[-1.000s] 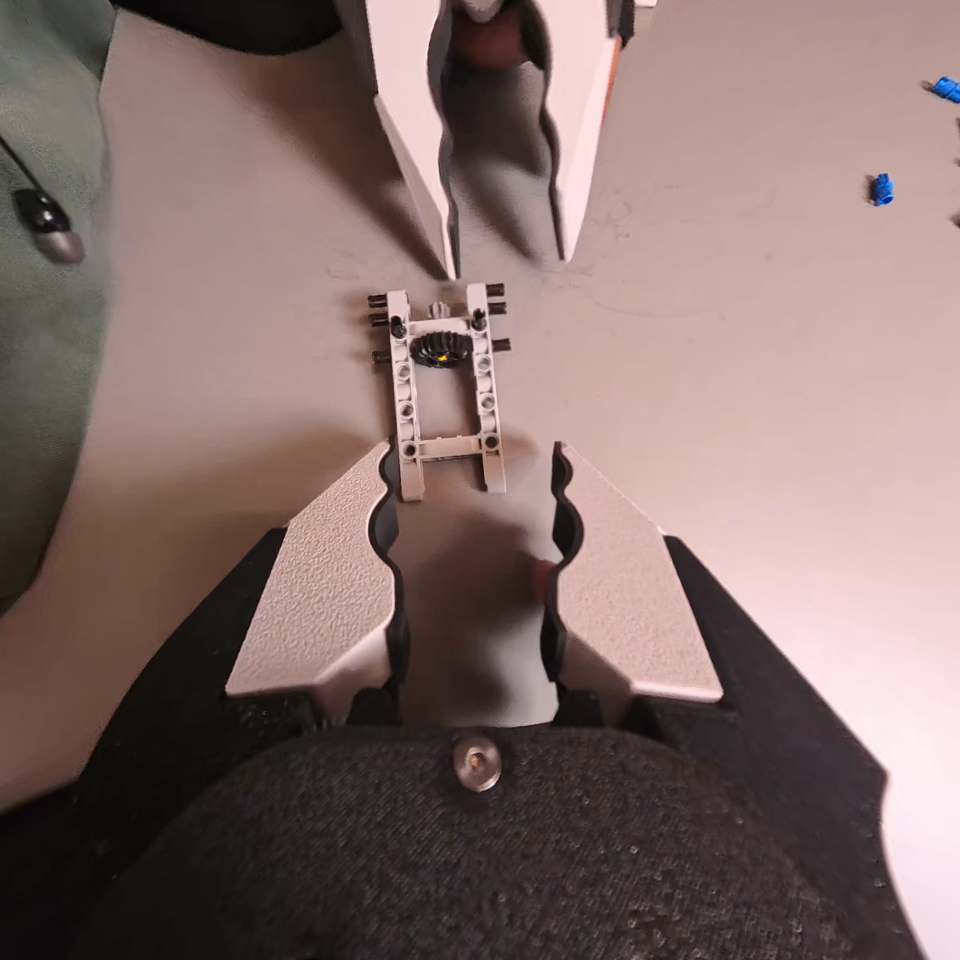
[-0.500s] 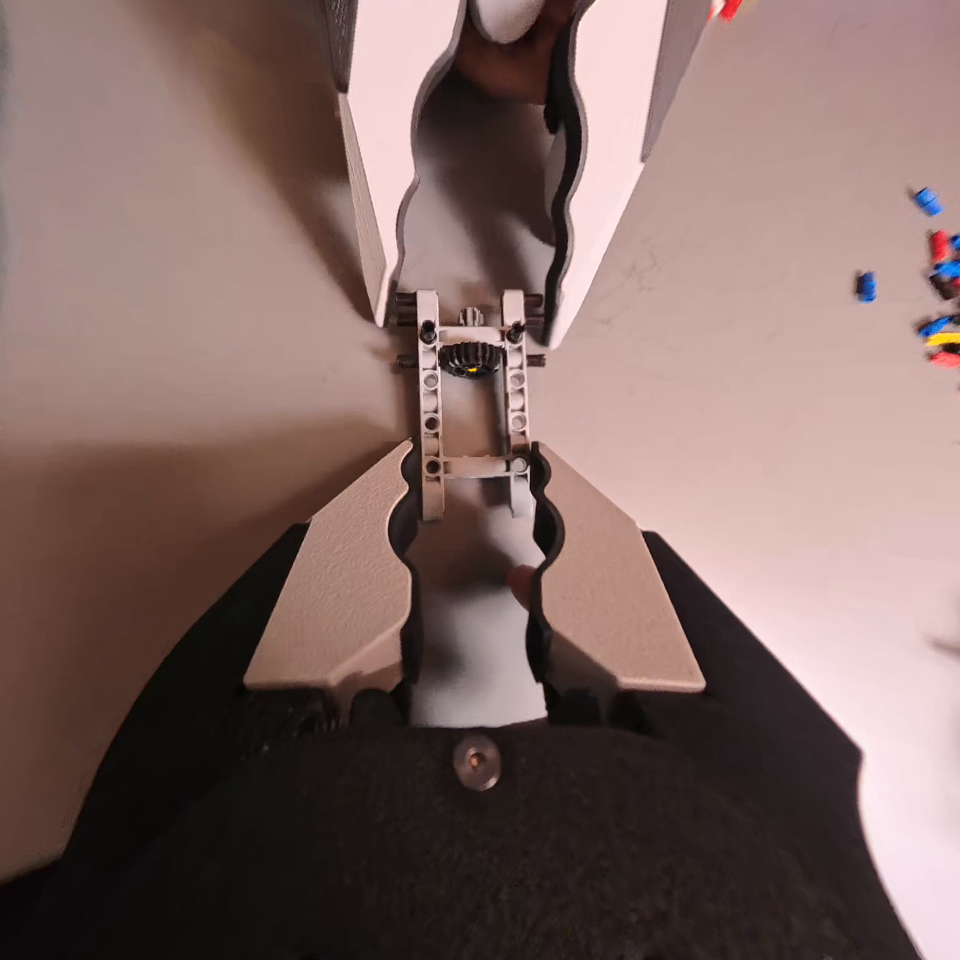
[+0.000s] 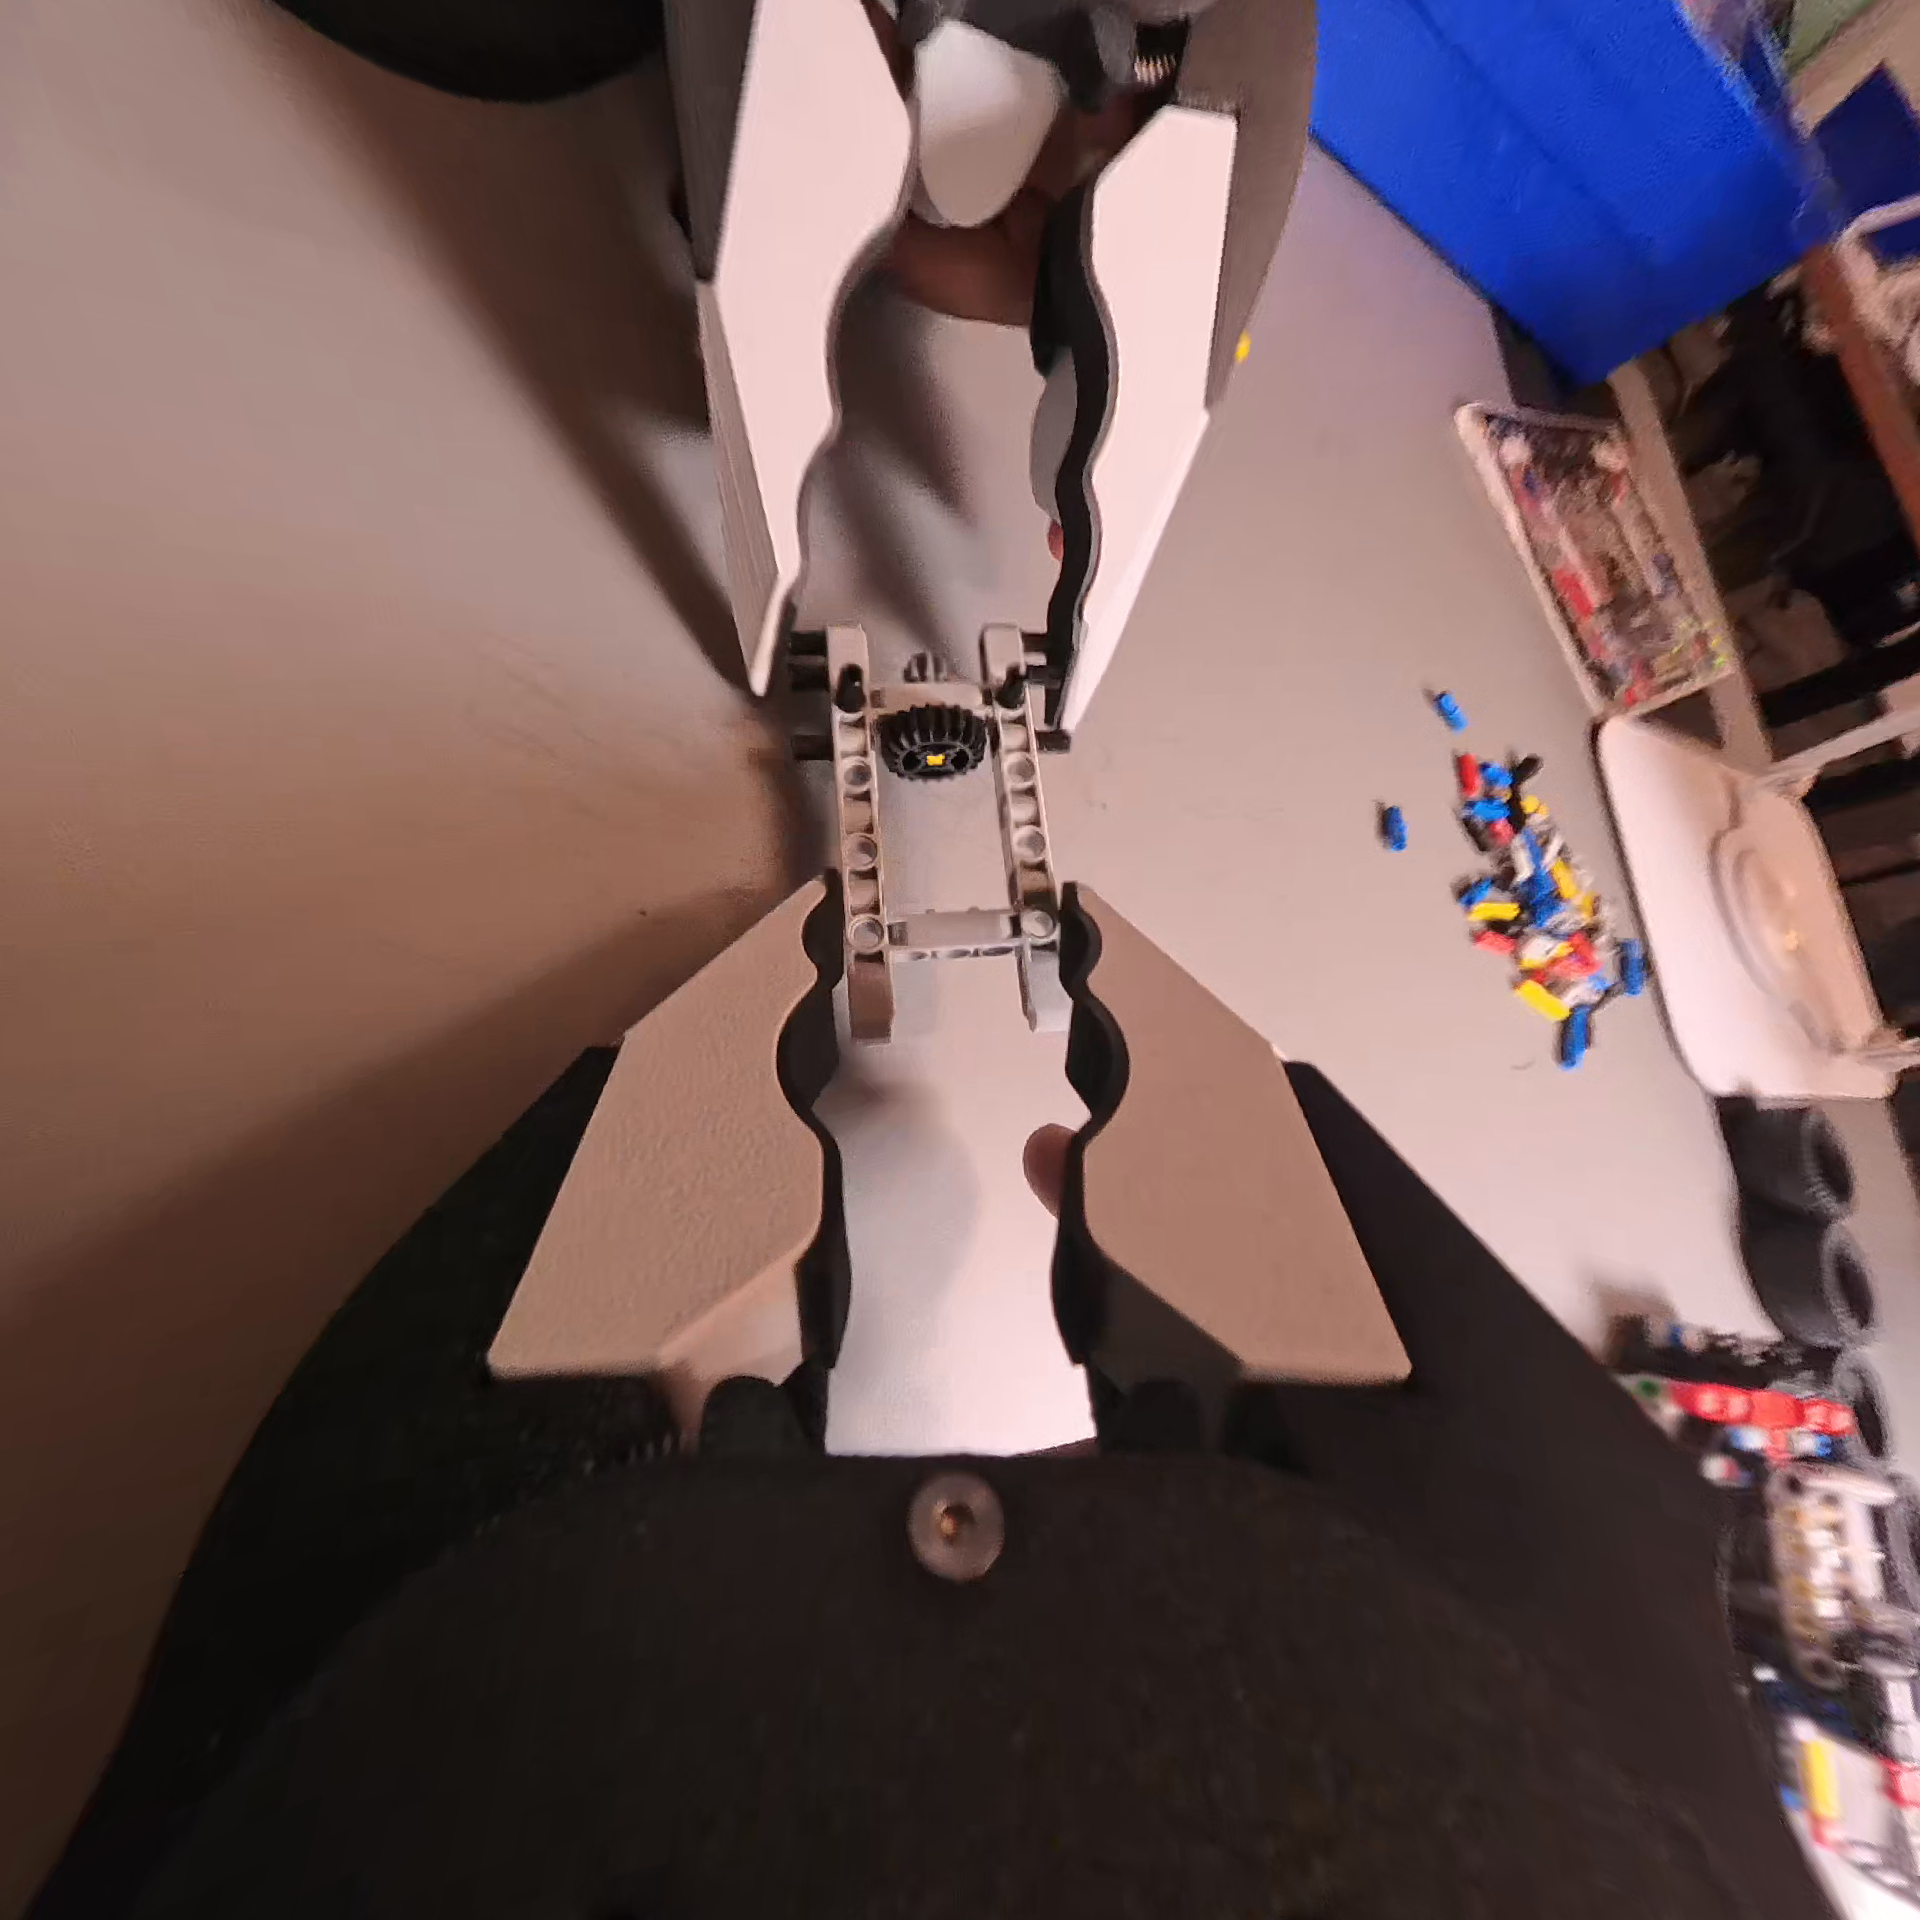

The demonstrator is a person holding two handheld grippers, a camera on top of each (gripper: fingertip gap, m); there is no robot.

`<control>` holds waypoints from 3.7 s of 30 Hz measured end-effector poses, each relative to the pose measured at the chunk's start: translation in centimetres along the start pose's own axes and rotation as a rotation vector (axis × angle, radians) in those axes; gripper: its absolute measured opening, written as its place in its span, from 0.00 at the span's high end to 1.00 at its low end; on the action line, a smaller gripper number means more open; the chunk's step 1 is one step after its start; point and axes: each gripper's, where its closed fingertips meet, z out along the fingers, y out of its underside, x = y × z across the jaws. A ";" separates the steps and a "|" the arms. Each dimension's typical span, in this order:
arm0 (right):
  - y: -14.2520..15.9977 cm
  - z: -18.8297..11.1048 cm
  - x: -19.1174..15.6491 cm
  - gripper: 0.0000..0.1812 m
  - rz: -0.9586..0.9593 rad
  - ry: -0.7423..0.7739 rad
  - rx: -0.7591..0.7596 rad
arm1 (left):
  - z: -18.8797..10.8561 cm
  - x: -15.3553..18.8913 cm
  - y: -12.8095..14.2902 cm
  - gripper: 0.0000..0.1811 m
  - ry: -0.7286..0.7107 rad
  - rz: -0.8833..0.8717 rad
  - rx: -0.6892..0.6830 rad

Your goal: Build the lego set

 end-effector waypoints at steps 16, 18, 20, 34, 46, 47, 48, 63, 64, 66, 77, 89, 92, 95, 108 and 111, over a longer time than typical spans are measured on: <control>2.8 0.0 2.1 0.75 0.231 0.017 0.001 | -0.3 -1.5 1.2 0.75 -0.035 -0.172 -0.073; 2.8 0.0 2.2 0.75 0.233 0.021 0.000 | -0.7 -3.1 1.5 0.84 -0.137 -0.179 -0.089; 2.8 -0.1 2.2 0.75 0.235 0.025 0.003 | -1.4 -4.8 1.9 0.83 -0.224 -0.204 -0.089; 3.3 0.9 2.8 0.65 0.323 -0.053 -0.020 | 0.2 -3.3 1.6 0.57 0.012 -0.239 -0.041; 2.7 1.1 3.2 0.87 0.322 -0.194 0.001 | 0.5 -4.3 1.5 0.67 0.012 -0.243 -0.034; 3.0 1.1 3.5 0.80 0.317 -0.167 -0.014 | 0.5 -4.3 1.5 0.67 0.003 -0.238 -0.034; 3.0 0.9 3.5 0.76 0.320 -0.159 -0.016 | 0.4 -4.4 1.5 0.67 -0.006 -0.239 -0.035; 2.1 -5.3 12.4 0.74 0.590 0.359 0.359 | -12.9 -12.6 -2.4 0.69 -0.604 -0.393 0.523; 2.3 -5.6 12.7 0.74 0.595 0.390 0.362 | -13.2 -12.7 -2.2 0.73 -0.619 -0.394 0.531; 2.5 -6.3 13.4 0.88 0.581 0.455 0.372 | -13.7 -12.8 -2.3 0.87 -0.634 -0.386 0.559; 2.4 -8.2 15.6 0.91 0.542 0.653 0.414 | -15.4 -14.1 -1.7 0.89 -0.766 -0.435 0.613; -3.5 -7.1 37.2 0.91 0.436 0.843 0.408 | -15.2 -13.8 -2.0 0.78 -0.756 -0.433 0.624; -3.8 -5.8 42.1 0.95 0.406 0.847 0.348 | -14.9 -13.8 -2.1 0.78 -0.744 -0.432 0.618; -3.6 -3.9 44.6 1.00 0.399 0.835 0.296 | -14.5 -13.8 -2.0 0.78 -0.732 -0.436 0.603; -2.9 1.3 47.0 1.00 0.472 0.824 0.235 | -14.1 -14.0 -1.4 0.78 -0.725 -0.463 0.585; -2.9 1.2 47.1 1.00 0.478 0.822 0.232 | -14.0 -14.0 -1.4 0.78 -0.722 -0.465 0.586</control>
